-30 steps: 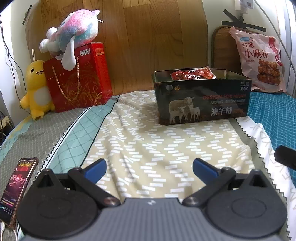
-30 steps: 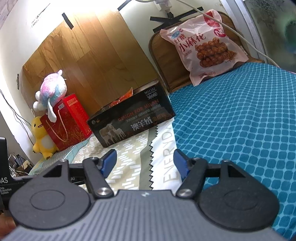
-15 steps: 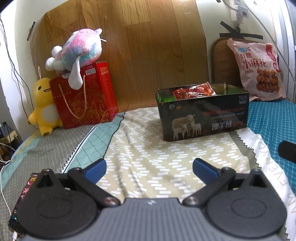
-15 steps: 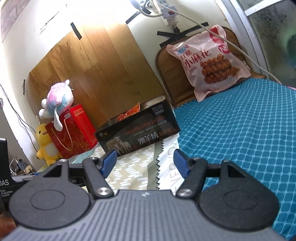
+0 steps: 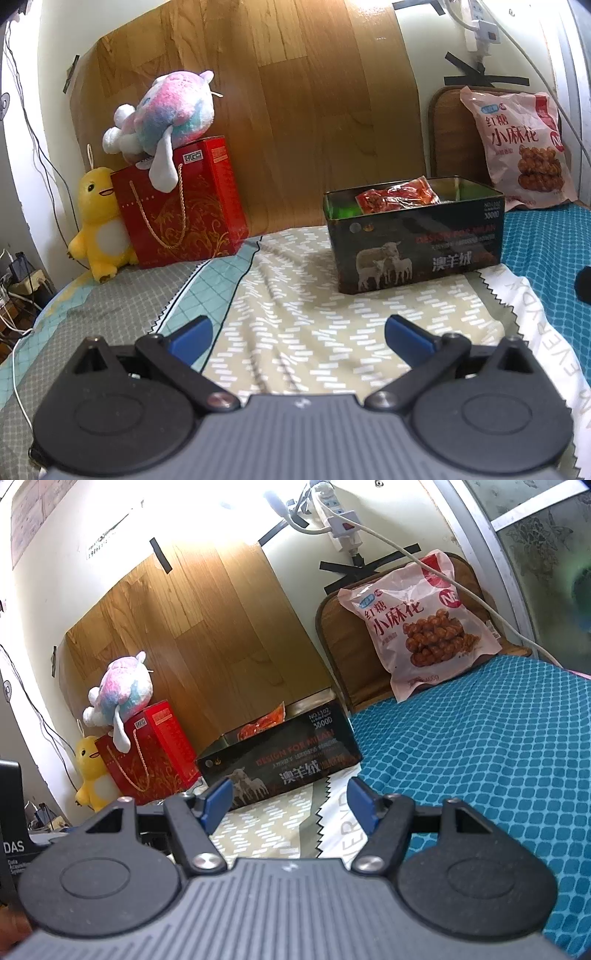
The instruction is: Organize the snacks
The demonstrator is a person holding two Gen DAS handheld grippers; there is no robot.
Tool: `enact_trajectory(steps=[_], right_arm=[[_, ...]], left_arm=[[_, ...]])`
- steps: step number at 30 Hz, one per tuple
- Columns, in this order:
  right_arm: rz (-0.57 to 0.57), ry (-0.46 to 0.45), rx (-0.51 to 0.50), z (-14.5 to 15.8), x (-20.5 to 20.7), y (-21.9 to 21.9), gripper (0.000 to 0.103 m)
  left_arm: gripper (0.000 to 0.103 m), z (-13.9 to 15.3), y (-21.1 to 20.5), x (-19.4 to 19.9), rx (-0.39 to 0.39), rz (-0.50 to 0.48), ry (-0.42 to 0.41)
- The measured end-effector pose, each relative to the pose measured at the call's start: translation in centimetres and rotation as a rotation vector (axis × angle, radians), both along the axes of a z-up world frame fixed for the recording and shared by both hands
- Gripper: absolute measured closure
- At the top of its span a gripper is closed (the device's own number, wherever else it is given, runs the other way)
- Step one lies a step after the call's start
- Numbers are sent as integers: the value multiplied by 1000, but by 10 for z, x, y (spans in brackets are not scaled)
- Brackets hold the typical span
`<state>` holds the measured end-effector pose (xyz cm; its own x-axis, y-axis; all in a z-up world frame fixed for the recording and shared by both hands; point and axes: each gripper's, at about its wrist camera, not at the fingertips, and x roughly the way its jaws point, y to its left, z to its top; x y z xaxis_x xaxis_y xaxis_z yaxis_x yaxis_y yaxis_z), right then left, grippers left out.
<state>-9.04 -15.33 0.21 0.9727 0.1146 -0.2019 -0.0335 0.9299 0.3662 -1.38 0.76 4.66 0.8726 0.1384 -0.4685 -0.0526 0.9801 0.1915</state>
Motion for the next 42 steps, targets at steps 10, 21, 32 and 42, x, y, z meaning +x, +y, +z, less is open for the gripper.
enact_trajectory(steps=[10,21,32,42], right_arm=[[1,0,0,0,1,-1,32],[-7,2,2,-2,0,1,32],[-4,12,2,-4,1,3,31],[-4,14,2,-4,1,3,31]], left_arm=[[0,0,6,-1,-2,16,-9],[0,-3,2,0,54,30,-13],[0,-7,4,4,34,15,31],[0,-9,6,4,22,13,53]])
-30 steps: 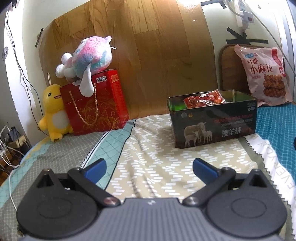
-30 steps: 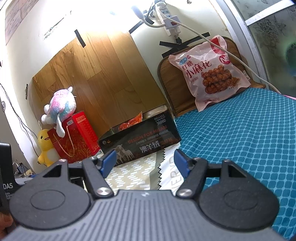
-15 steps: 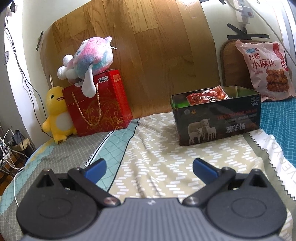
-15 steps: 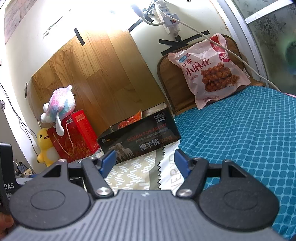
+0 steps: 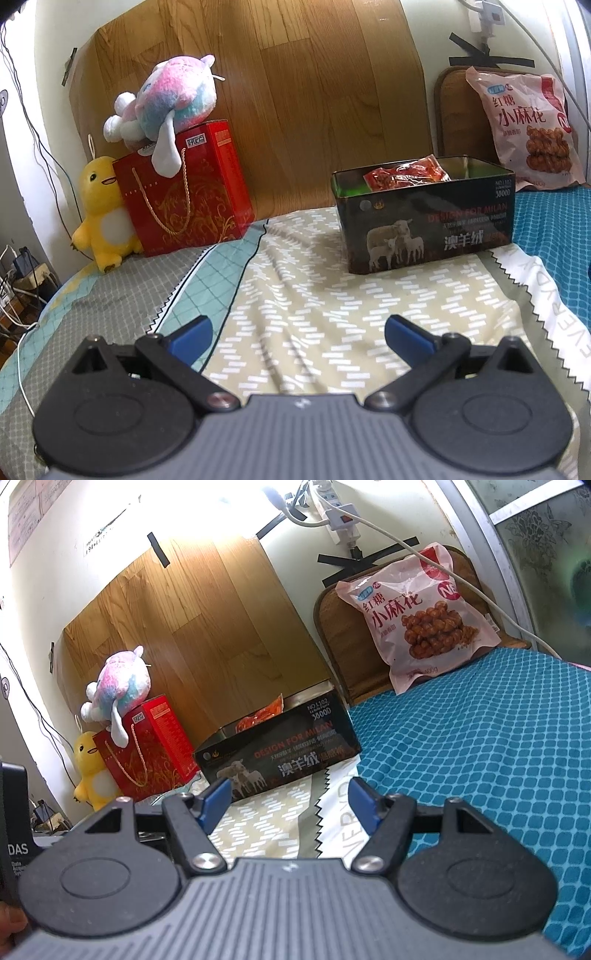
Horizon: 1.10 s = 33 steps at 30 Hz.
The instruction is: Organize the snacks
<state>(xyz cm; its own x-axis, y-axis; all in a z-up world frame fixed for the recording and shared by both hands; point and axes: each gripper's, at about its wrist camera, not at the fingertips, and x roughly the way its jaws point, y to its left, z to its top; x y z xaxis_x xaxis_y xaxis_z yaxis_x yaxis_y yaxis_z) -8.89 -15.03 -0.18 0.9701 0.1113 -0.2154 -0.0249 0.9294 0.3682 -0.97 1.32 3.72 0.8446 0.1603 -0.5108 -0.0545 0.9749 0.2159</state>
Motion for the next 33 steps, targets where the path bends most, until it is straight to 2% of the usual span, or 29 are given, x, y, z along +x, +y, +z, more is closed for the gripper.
enact_trajectory(steps=[7,13,17,25,33], right_arm=[[-1,1,0,0,0,0,31],[0,2,0,0,0,0,30],[3,5,0,-1,0,0,30],[6,5,-3,-2,1,1,29],[9,3,-5,-2,0,1,29]], left_arm=[[0,0,-1,-1,-5,-13,9],[0,-3,3,2,-35,2,81],[0,-4,5,3,-45,12,95],[0,-5,0,2,-4,30,94],[0,-3,2,2,3,41,87]])
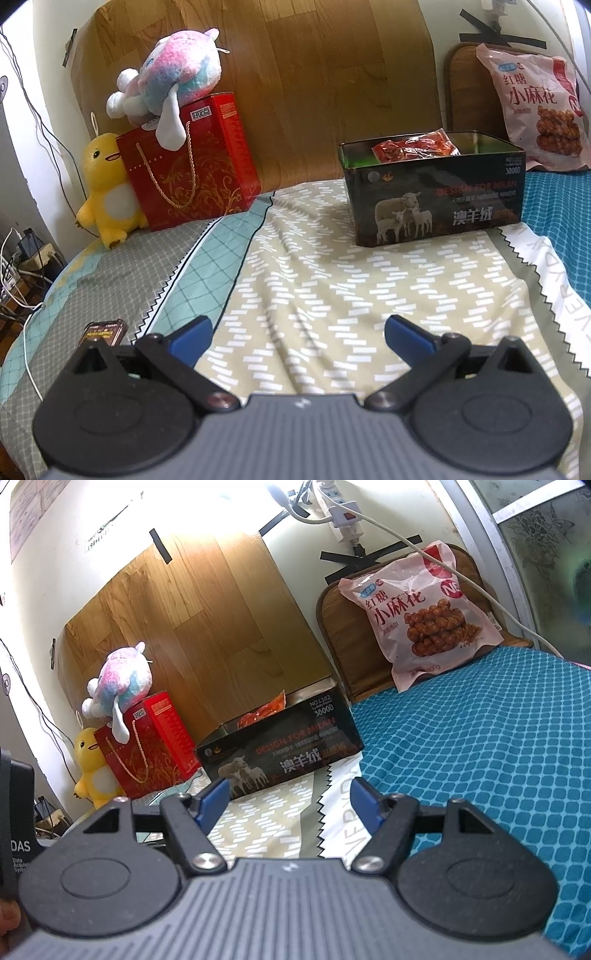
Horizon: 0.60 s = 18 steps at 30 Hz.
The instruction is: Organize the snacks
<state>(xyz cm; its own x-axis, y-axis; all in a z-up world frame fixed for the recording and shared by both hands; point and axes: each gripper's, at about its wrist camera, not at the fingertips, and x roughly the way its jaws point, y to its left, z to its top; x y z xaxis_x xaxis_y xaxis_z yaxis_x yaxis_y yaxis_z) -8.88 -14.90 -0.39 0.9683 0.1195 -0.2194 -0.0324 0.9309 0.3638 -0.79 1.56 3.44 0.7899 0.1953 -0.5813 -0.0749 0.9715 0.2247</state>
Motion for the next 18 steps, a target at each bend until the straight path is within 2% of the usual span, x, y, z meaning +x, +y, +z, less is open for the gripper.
enact_trajectory(steps=[8,18], right_arm=[[6,1,-1,1,1,-1,28],[12,3,-5,1,3,-2,28]], left_arm=[[0,1,3,1,-29,5,1],[0,3,3,0,-23,19,-12]])
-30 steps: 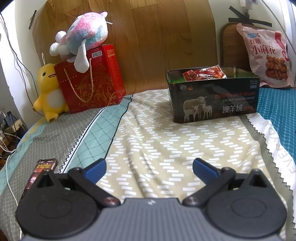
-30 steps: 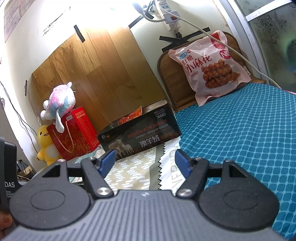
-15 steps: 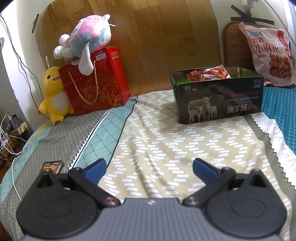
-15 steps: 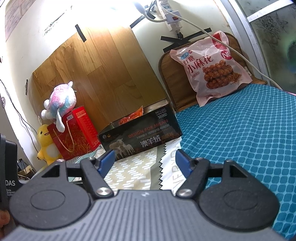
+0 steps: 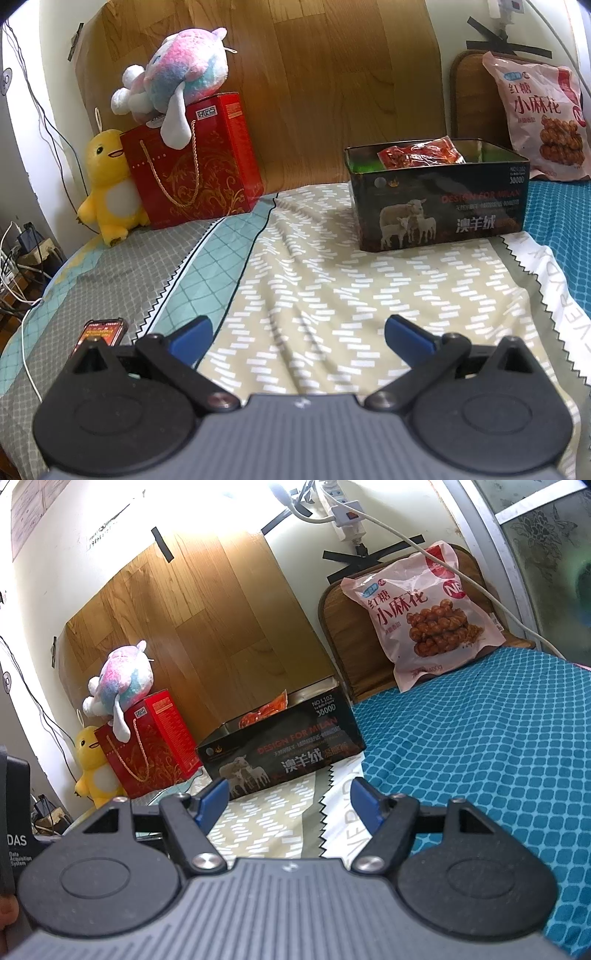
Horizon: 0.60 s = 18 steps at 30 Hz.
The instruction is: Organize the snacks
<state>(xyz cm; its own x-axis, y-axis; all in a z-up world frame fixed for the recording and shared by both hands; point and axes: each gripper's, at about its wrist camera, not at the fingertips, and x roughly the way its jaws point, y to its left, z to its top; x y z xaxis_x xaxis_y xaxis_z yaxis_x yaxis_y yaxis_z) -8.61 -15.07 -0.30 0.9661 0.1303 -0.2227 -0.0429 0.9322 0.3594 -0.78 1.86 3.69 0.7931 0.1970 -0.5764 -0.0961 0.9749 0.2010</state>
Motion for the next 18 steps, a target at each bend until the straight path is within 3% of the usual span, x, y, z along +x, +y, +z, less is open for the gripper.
enact_trajectory(steps=[18], right_arm=[[6,2,-1,0,0,-1,28]], left_arm=[[0,3,-2,-5,80,51,-69]])
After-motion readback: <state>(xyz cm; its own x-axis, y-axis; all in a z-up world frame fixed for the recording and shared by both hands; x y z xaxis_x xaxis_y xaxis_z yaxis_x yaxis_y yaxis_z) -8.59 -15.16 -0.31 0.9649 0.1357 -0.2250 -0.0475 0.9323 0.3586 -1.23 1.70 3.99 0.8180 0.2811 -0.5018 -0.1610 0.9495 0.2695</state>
